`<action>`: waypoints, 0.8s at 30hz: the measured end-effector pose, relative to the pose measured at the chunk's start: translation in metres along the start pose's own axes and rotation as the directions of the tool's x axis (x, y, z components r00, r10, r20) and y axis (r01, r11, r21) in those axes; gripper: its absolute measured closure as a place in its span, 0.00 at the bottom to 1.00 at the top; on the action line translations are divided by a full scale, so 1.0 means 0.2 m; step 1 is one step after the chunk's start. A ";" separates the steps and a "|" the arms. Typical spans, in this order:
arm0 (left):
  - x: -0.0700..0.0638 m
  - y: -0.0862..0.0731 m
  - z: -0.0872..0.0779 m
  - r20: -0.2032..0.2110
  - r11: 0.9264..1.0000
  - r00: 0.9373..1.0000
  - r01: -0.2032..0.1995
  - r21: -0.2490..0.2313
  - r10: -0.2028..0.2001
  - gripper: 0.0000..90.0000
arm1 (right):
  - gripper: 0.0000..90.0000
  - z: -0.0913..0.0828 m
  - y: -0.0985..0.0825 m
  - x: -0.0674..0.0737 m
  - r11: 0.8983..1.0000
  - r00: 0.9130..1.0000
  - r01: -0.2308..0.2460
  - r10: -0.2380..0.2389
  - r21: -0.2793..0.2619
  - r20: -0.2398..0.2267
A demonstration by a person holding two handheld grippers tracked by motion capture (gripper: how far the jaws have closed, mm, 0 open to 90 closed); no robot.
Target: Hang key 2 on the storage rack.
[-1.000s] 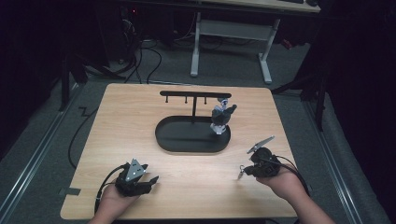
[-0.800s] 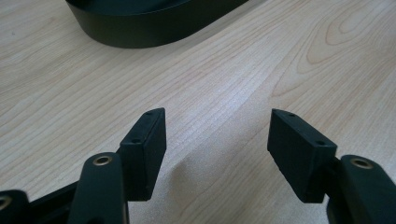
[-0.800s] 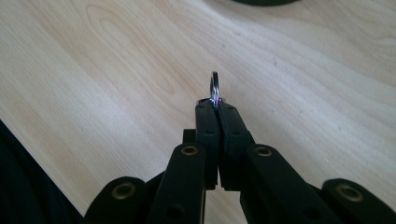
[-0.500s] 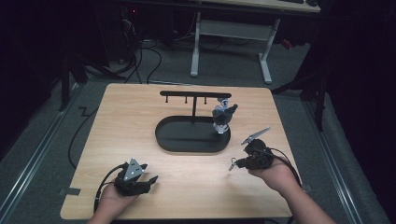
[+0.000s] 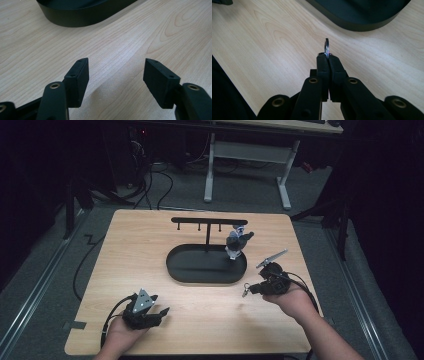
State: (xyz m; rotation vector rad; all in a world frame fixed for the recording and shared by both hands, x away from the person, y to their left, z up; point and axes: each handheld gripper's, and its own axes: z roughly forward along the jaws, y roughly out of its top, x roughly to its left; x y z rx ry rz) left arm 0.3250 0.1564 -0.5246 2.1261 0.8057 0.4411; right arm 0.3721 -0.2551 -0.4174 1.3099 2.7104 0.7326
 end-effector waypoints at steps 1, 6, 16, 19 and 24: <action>0.00 0.00 0.00 0.000 1.000 1.000 -0.002 -0.003 0.002 0.42 | 0.99 0.00 0.01 0.00 1.000 1.000 -0.001 0.001 -0.004 0.000; 0.00 0.00 0.00 0.000 1.000 1.000 -0.001 -0.004 0.001 0.42 | 0.99 -0.02 0.06 0.00 1.000 1.000 -0.003 0.003 -0.022 -0.006; -0.01 0.00 0.00 -0.002 1.000 1.000 -0.018 0.001 0.018 0.42 | 0.99 -0.01 0.21 -0.01 0.999 1.000 0.027 -0.027 -0.026 0.001; -0.01 0.00 0.00 -0.004 1.000 1.000 -0.013 -0.002 0.013 0.42 | 0.99 -0.02 0.25 -0.01 0.999 1.000 0.024 -0.024 -0.035 -0.005; -0.01 0.00 0.00 -0.004 1.000 1.000 -0.021 0.005 0.021 0.42 | 0.99 -0.02 0.33 -0.02 0.998 1.000 0.030 -0.030 -0.048 0.001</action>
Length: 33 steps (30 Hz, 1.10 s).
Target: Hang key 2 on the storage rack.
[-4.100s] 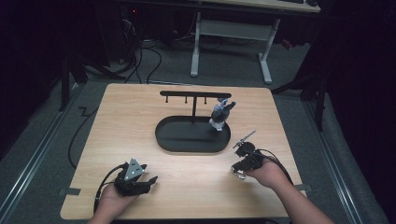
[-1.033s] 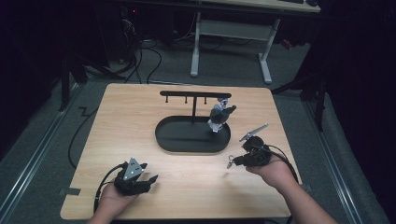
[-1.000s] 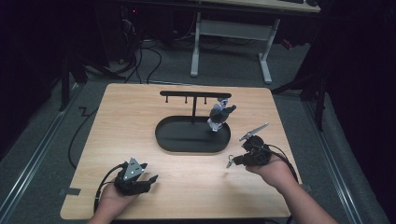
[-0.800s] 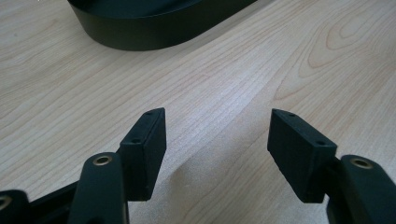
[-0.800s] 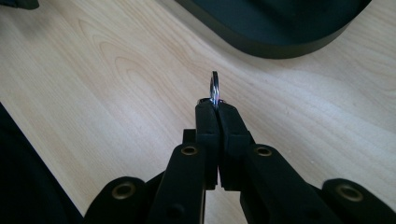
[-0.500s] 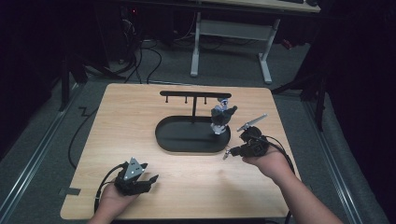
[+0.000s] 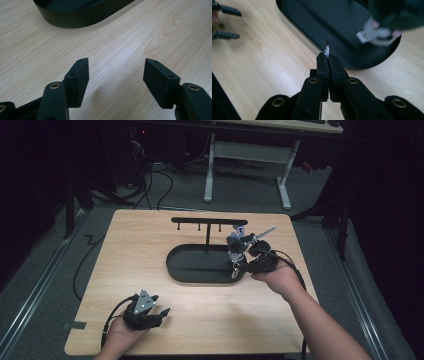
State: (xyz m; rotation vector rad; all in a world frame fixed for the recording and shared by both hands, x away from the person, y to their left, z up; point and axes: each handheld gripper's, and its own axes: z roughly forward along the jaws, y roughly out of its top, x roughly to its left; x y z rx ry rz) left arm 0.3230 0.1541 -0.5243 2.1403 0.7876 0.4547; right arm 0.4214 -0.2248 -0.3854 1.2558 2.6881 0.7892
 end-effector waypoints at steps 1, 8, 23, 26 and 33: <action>0.00 0.00 0.00 0.000 1.000 1.000 0.001 0.001 -0.001 0.42 | 0.99 0.00 0.02 0.00 1.000 1.000 -0.005 0.005 -0.003 0.002; 0.01 0.00 -0.01 0.002 1.000 1.000 0.005 -0.006 -0.005 0.42 | 0.99 -0.01 0.14 0.01 0.999 1.000 0.007 -0.006 -0.032 0.009; 0.01 0.00 -0.01 0.006 1.000 1.000 0.004 -0.007 -0.004 0.42 | 0.99 0.00 0.31 0.04 0.999 1.000 0.001 -0.001 -0.035 0.007; 0.00 0.00 -0.01 0.007 1.000 1.000 0.002 -0.006 -0.002 0.42 | 0.99 -0.01 0.33 0.04 0.999 1.000 0.003 -0.002 -0.037 0.014; 0.01 0.00 0.00 0.009 1.000 1.000 -0.001 -0.003 0.001 0.42 | 0.99 -0.03 0.40 0.03 0.999 1.000 0.001 0.001 -0.053 0.028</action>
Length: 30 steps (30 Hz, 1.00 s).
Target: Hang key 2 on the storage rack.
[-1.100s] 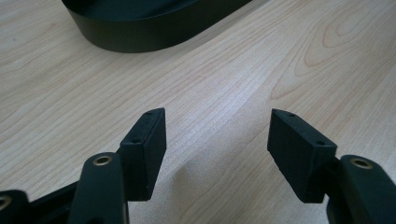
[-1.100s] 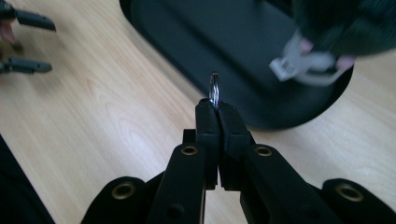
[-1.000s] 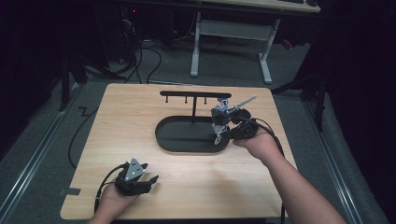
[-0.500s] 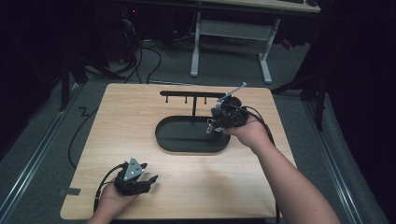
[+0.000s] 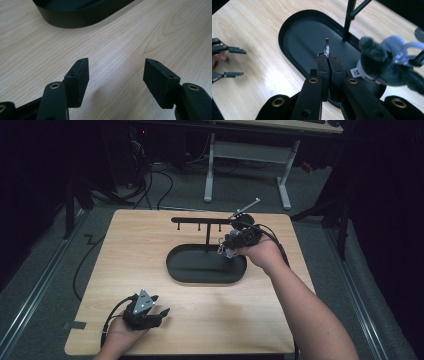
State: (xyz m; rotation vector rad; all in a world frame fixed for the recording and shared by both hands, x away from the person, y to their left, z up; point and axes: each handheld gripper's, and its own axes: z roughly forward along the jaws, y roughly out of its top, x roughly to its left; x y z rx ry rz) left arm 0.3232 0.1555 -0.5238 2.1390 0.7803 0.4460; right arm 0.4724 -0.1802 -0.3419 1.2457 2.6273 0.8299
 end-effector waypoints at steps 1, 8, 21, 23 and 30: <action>0.00 0.00 0.00 0.000 1.000 1.000 0.000 0.000 0.000 0.42 | 0.99 0.00 0.01 0.00 1.000 1.000 0.000 0.000 0.002 0.003; 0.00 0.00 0.00 -0.001 1.000 1.000 0.001 -0.004 -0.001 0.42 | 0.99 0.00 0.08 -0.03 1.000 1.000 -0.007 0.007 -0.014 0.020; 0.00 0.00 0.00 0.005 1.000 1.000 -0.004 0.002 0.004 0.42 | 0.99 0.03 0.12 -0.09 0.998 0.999 -0.050 0.051 -0.033 0.012; -0.01 0.00 0.00 0.003 1.000 1.000 -0.006 0.001 0.006 0.42 | 0.99 0.03 0.13 -0.10 0.998 0.998 -0.054 0.054 -0.030 0.012; 0.00 0.00 0.00 0.003 1.000 1.000 -0.008 0.004 0.008 0.42 | 0.99 0.03 0.14 -0.14 0.997 0.998 -0.069 0.070 -0.047 0.011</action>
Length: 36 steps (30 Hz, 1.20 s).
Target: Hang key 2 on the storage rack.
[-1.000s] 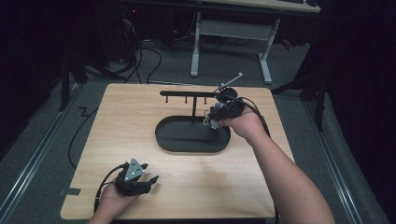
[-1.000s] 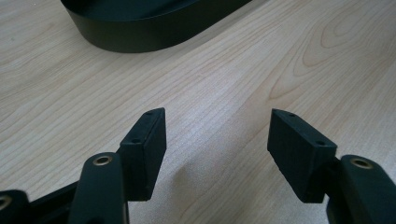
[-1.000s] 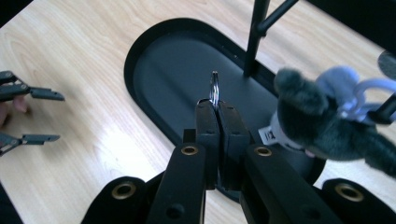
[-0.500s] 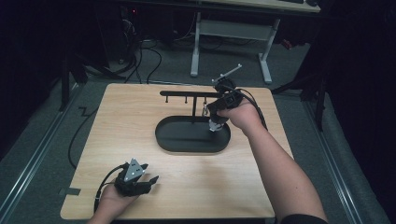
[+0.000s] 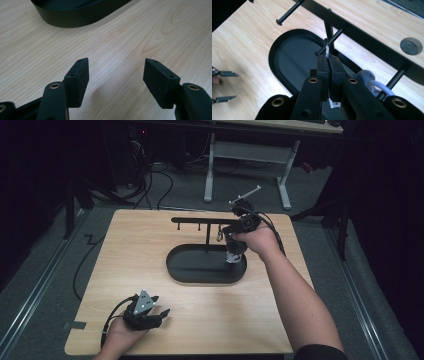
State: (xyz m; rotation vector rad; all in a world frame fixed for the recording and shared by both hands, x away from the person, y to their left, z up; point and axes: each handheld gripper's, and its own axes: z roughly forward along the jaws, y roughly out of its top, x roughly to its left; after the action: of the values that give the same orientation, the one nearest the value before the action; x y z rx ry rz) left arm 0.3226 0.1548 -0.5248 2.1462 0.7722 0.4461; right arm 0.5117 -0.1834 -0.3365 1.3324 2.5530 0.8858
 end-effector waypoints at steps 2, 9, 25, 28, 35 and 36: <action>0.00 0.00 0.00 -0.002 1.000 1.000 0.000 -0.002 0.000 0.42 | 0.99 0.02 0.01 0.00 1.000 1.000 -0.004 0.004 -0.004 0.010; 0.00 0.00 0.00 0.005 1.000 1.000 -0.003 0.007 0.003 0.42 | 0.91 0.05 0.02 -0.03 0.998 0.999 -0.031 0.033 -0.061 0.039; -0.01 0.02 0.03 0.009 1.000 1.000 -0.017 0.009 0.017 0.42 | 0.62 -0.03 -0.17 0.09 0.995 1.000 -0.011 0.013 -0.101 0.023; -0.02 0.02 0.03 0.007 1.000 1.000 -0.025 0.008 0.025 0.42 | 0.57 0.00 -0.23 0.10 0.995 1.000 -0.014 0.016 -0.097 0.018; -0.04 0.03 0.04 0.015 0.999 0.999 -0.033 0.010 0.032 0.42 | 0.52 0.09 -0.37 0.14 0.995 0.999 0.030 -0.028 -0.100 0.017; -0.04 0.03 0.04 0.016 0.999 0.999 -0.033 0.010 0.032 0.42 | 0.52 0.10 -0.39 0.15 0.994 0.999 0.037 -0.035 -0.103 0.018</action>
State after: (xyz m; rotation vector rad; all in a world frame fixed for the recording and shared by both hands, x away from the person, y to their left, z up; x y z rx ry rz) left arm 0.3230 0.1416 -0.5263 2.1723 0.7332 0.4421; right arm 0.4464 -0.1859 -0.3913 1.2551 2.4746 0.9812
